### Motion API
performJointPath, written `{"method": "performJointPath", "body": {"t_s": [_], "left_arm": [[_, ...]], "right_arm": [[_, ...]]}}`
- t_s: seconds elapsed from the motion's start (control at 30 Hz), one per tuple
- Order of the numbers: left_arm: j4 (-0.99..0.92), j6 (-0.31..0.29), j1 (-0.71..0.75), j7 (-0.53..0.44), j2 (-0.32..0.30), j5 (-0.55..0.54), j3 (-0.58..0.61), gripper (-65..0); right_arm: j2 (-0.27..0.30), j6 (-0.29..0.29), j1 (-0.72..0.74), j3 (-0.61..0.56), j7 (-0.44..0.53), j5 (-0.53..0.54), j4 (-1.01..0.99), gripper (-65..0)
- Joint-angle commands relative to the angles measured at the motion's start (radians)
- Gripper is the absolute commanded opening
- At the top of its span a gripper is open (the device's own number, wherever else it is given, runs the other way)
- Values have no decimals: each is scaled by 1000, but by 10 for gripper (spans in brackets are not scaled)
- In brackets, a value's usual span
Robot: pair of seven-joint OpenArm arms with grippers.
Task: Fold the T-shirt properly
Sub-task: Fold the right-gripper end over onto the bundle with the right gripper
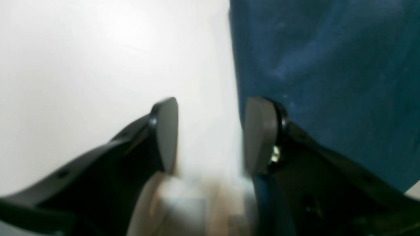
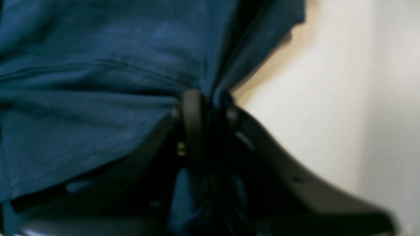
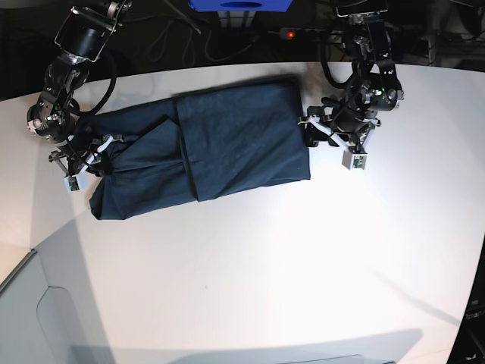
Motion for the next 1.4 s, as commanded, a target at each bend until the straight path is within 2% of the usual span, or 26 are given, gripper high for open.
{"method": "performJointPath", "body": {"t_s": [0.0, 0.13, 0.23, 0.47, 0.57, 0.7, 1.0, 1.2, 1.37], "left_arm": [[13, -2, -19, -16, -2, -11, 2, -332], [-4, -2, -39, -16, -2, -11, 2, -332], [-21, -2, -53, -16, -2, -11, 4, -332], [-30, -2, -51, -16, -2, -11, 1, -332], [-30, -2, -53, -16, -3, -11, 4, -332], [-30, -2, -54, -14, -3, -11, 4, -332], [-30, -2, -56, -14, -11, -6, 4, -332], [-30, -2, -56, -14, -13, -2, 4, -332], [-30, 1, -56, -13, -14, -2, -1, -332]], "right_arm": [[-1, 21, -17, -3, -110, -95, -12, -648], [-2, 21, -14, -2, -107, -87, -5, -650], [-4, 21, -19, 1, -106, -87, 80, -650], [-85, 21, -71, -5, -113, -92, 407, -650], [-114, 21, -92, -48, -115, -93, 508, -650], [-116, 21, -137, -181, -115, -95, 603, -650], [-119, 21, -186, -589, -106, -100, 689, -650], [-214, 21, -175, -810, -103, -274, 652, -650], [-240, 21, -128, -936, -44, -343, 520, -650]]}}
